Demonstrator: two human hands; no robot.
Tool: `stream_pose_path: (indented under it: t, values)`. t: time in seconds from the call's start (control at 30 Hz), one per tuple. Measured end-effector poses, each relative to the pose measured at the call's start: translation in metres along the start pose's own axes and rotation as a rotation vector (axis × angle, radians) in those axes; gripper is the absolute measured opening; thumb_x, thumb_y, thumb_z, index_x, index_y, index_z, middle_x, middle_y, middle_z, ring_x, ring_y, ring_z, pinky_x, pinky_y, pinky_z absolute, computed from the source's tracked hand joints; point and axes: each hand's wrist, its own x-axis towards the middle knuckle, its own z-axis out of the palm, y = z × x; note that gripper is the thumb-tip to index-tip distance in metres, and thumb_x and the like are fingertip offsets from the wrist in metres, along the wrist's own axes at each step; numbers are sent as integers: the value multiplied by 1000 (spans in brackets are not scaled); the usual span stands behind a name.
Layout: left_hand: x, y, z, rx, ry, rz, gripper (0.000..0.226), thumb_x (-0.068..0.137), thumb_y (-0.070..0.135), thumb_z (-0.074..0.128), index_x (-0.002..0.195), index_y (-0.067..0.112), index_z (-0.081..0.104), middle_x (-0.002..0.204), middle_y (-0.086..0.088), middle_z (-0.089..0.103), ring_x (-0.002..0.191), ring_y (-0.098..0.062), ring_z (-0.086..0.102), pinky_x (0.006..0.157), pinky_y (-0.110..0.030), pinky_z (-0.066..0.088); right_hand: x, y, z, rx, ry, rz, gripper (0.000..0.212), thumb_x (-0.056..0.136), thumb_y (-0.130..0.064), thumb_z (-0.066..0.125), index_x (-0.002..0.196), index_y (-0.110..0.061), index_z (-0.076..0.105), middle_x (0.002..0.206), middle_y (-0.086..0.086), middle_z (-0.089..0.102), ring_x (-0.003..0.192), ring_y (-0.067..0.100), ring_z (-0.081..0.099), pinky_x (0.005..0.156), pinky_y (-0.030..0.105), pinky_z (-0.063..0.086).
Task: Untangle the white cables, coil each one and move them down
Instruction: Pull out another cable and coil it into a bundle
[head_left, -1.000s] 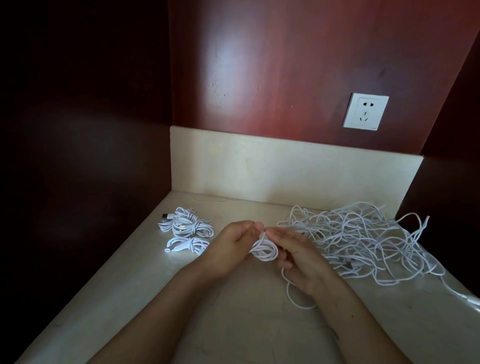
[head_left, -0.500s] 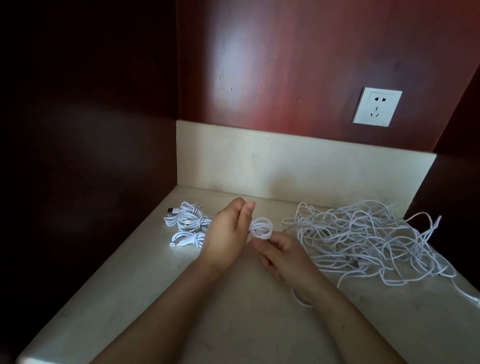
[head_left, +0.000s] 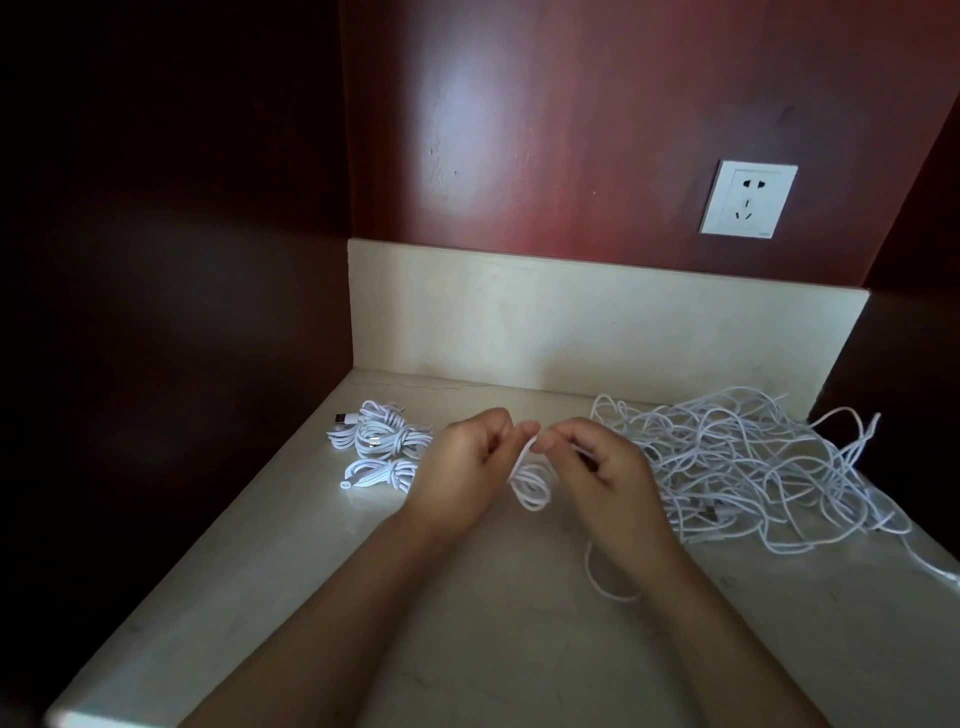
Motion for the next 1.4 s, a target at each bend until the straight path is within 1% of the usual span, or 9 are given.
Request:
stream_pose_path:
  t: [0.1, 0.27, 0.37, 0.47, 0.6, 0.77, 0.93, 1.17, 1.4]
  values:
    - [-5, 11, 6, -296, -64, 26, 44, 91, 53, 47, 63, 19, 42, 56, 6, 40, 56, -11, 39, 54, -33, 35, 5, 4, -3, 123, 70, 66, 16, 91, -9, 66, 76, -15, 70, 66, -13, 65, 62, 0, 59, 62, 14, 43]
    - [-8, 25, 1, -509, 48, 17, 44, 99, 36, 48, 63, 12, 43, 54, 0, 43, 50, -9, 40, 50, -22, 36, 3, 9, 9, 209, -7, 139, 21, 89, -3, 66, 77, -17, 74, 69, -7, 71, 63, 3, 62, 62, 20, 47]
    - [-5, 21, -1, -460, 134, 14, 42, 102, 30, 43, 64, 14, 40, 51, 7, 40, 47, -6, 38, 51, -21, 35, -4, 16, 19, -22, -139, 96, 18, 94, -16, 60, 84, -25, 72, 66, -24, 65, 64, -7, 58, 64, 15, 42]
    - [-2, 11, -5, -280, 192, -16, 39, 102, 35, 41, 66, 20, 38, 51, 11, 42, 50, -8, 40, 54, -32, 36, -10, 19, 25, -281, -272, 41, 27, 91, -49, 46, 79, -32, 63, 68, -15, 62, 66, -1, 58, 65, 30, 47]
    - [0, 2, -6, 25, 218, -21, 32, 102, 35, 44, 73, 23, 39, 56, 7, 48, 59, -20, 50, 61, -41, 42, -17, 11, 27, -500, -392, -153, 31, 94, -39, 46, 67, -30, 37, 58, -3, 44, 59, 14, 46, 57, 36, 31]
    - [2, -7, -7, 77, 176, -23, 12, 94, 27, 60, 97, 24, 50, 68, 4, 55, 61, -14, 55, 61, -36, 43, -16, 2, 19, -606, -251, -357, 21, 88, -37, 47, 71, -29, 39, 58, -2, 49, 53, 15, 51, 50, 28, 32]
    - [1, -7, -3, -79, -9, 21, 18, 89, 29, 63, 96, 37, 48, 68, 9, 54, 56, -19, 56, 62, -38, 47, -9, 8, 8, -319, 2, -111, 13, 86, -43, 54, 86, -35, 65, 78, -18, 67, 68, 4, 62, 63, 27, 47]
    - [-1, 8, 6, -541, 31, 107, 2, 95, 14, 52, 95, 15, 51, 62, 5, 41, 50, -4, 36, 51, -16, 33, 5, 21, 5, 229, 30, 206, 11, 85, 2, 69, 79, -6, 70, 70, 3, 71, 64, 9, 64, 63, 21, 49]
    - [5, -1, 6, -553, 200, -106, 16, 103, 8, 40, 96, 22, 45, 74, 2, 45, 56, -4, 40, 51, -19, 36, -10, 33, 20, -495, -264, 1, 33, 91, -47, 45, 83, -22, 64, 77, -2, 67, 71, 10, 60, 66, 33, 45]
